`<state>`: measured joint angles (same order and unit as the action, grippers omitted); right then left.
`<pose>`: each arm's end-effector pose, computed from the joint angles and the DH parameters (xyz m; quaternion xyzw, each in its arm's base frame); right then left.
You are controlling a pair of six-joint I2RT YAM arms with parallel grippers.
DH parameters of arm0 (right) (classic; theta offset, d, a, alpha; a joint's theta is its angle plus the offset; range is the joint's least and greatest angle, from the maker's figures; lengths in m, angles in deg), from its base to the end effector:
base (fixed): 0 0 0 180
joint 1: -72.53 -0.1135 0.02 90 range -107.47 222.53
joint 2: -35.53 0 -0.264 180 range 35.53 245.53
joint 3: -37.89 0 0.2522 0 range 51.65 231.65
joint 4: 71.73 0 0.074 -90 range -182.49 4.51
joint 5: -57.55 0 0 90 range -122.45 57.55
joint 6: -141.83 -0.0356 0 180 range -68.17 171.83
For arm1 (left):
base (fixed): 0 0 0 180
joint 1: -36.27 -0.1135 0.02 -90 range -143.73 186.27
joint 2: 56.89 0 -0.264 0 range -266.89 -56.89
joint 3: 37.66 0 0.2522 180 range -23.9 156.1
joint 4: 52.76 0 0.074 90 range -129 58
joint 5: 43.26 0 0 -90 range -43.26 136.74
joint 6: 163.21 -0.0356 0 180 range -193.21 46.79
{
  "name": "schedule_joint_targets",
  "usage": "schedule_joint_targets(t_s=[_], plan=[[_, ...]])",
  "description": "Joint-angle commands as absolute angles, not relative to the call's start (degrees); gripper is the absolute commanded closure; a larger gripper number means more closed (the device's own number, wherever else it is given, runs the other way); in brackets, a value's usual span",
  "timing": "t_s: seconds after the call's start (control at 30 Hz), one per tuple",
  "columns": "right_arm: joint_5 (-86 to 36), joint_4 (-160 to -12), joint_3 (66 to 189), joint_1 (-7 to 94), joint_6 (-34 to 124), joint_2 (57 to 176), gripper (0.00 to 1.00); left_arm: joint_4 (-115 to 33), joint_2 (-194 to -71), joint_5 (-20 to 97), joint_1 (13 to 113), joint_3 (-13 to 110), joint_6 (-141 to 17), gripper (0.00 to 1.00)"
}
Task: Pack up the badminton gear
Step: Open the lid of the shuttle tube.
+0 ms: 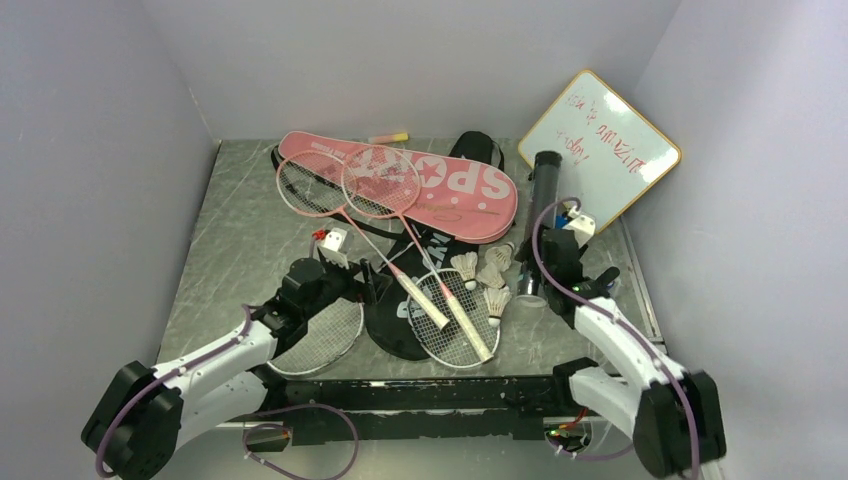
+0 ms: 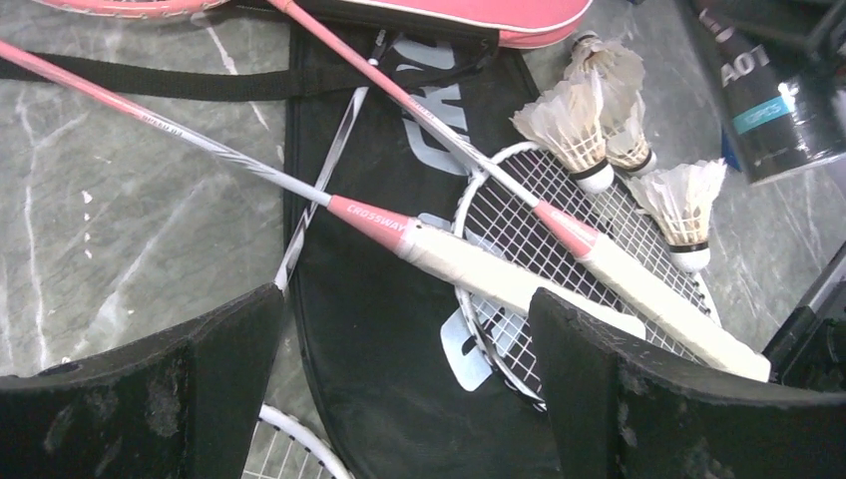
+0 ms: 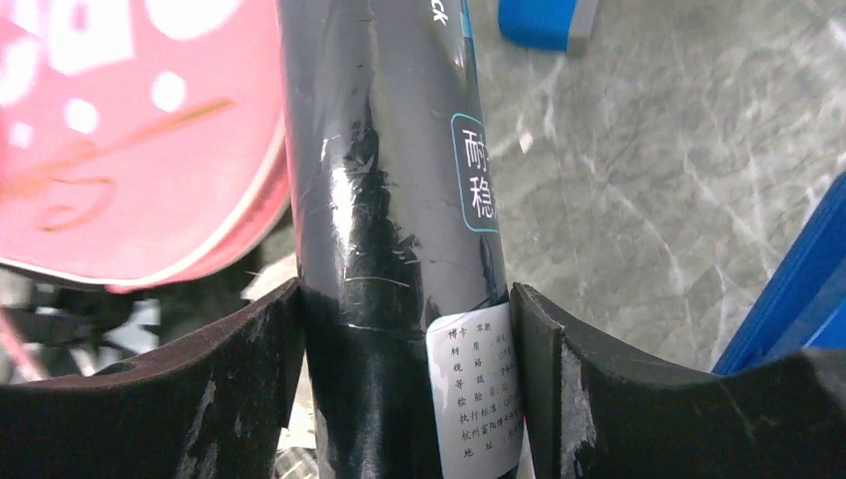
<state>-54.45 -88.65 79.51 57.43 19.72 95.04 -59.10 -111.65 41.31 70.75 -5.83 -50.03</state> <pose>0.2100 0.0428 0.2024 0.2161 0.8473 0.0271 0.4844 0.1669 -0.1187 0.1996 0.1070 0.7941 -0.3212 0.5047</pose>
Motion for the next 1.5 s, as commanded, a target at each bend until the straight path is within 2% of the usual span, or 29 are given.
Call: schedule_joint_targets(t_s=[0.0, 0.13, 0.33, 0.53, 0.73, 0.93, 1.1, 1.27, 1.47], plan=[[-53.78, -90.20, 81.23, 57.58, 20.71, 84.72, 0.34, -63.13, -111.81, 37.91, 70.71, -5.80, -50.88, 0.04], [-49.41, -94.17, 85.00, 57.58, 21.76, 80.56, 0.36, -62.83, -111.11, 38.14, 70.72, -5.77, -50.97, 0.04], [-30.72, -93.20, 89.24, 57.56, 20.79, 81.74, 0.40, -61.63, -109.84, 40.36, 70.72, -5.86, -50.73, 0.04], [-10.74, -81.56, 84.11, 55.80, 9.33, 87.45, 0.46, -63.08, -107.18, 40.09, 70.71, -7.19, -50.10, 0.04], [-12.46, -73.73, 79.49, 46.88, 8.28, 88.52, 0.46, -68.74, -106.12, 36.30, 70.72, -9.03, -46.20, 0.04], [-11.80, -67.35, 77.28, 42.52, 8.98, 89.70, 0.47, -88.36, -109.81, 29.96, 70.72, -14.55, -24.27, 0.04], [-8.67, -62.32, 77.41, 40.97, 5.48, 90.83, 0.47, -95.88, -111.92, 31.93, 70.78, -13.00, -10.86, 0.04], [-9.08, -61.24, 79.00, 39.02, 2.18, 90.27, 0.47, -95.23, -112.99, 35.35, 71.10, -9.68, -8.00, 0.04], [-7.97, -59.49, 80.73, 36.73, 0.11, 90.30, 0.47, -104.06, -118.84, 36.79, 74.01, -8.89, -2.23, 0.04]])
